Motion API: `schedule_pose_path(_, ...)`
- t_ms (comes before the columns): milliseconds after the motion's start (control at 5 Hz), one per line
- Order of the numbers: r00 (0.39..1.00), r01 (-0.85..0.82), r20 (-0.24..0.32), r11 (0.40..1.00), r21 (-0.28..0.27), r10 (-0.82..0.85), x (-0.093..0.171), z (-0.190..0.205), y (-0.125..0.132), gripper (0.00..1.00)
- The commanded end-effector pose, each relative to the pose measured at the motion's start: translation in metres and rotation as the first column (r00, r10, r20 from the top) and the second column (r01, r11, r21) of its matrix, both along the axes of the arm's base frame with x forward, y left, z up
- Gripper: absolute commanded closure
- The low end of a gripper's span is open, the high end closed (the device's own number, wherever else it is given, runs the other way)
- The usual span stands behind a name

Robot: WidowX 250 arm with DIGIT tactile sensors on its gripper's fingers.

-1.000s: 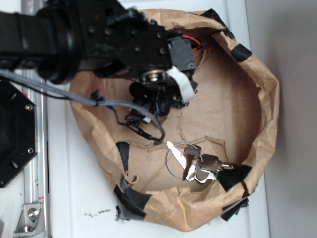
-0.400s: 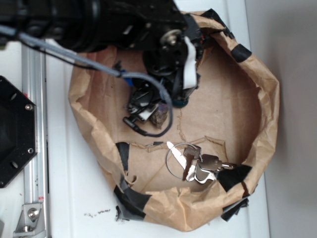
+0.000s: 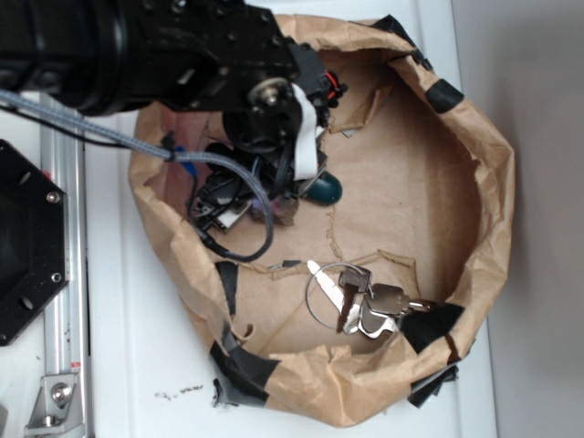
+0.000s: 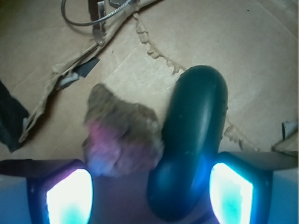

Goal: Grab the plastic pickle.

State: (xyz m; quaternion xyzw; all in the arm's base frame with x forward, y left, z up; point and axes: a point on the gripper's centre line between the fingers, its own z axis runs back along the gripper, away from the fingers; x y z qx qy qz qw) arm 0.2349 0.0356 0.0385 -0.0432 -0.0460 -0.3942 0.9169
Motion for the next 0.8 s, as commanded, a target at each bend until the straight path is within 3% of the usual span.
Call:
schedule_pose_path(0,0.998,-0.044,0.060,0.989,0.141,0.036,0.019,-0.010,-0.009,0.00)
schedule_pose_path(200,0.992,-0.095,0.096,0.990,0.103,0.086,0.033,-0.006,-0.009,0.00)
schedule_pose_path(400,0.980,-0.169,0.122,0.979,0.114,0.155,0.041,-0.004,-0.008,0.48)
schedule_pose_path(600,0.955,-0.284,0.110,0.956,0.066,0.276,0.036,0.005,0.005,1.00)
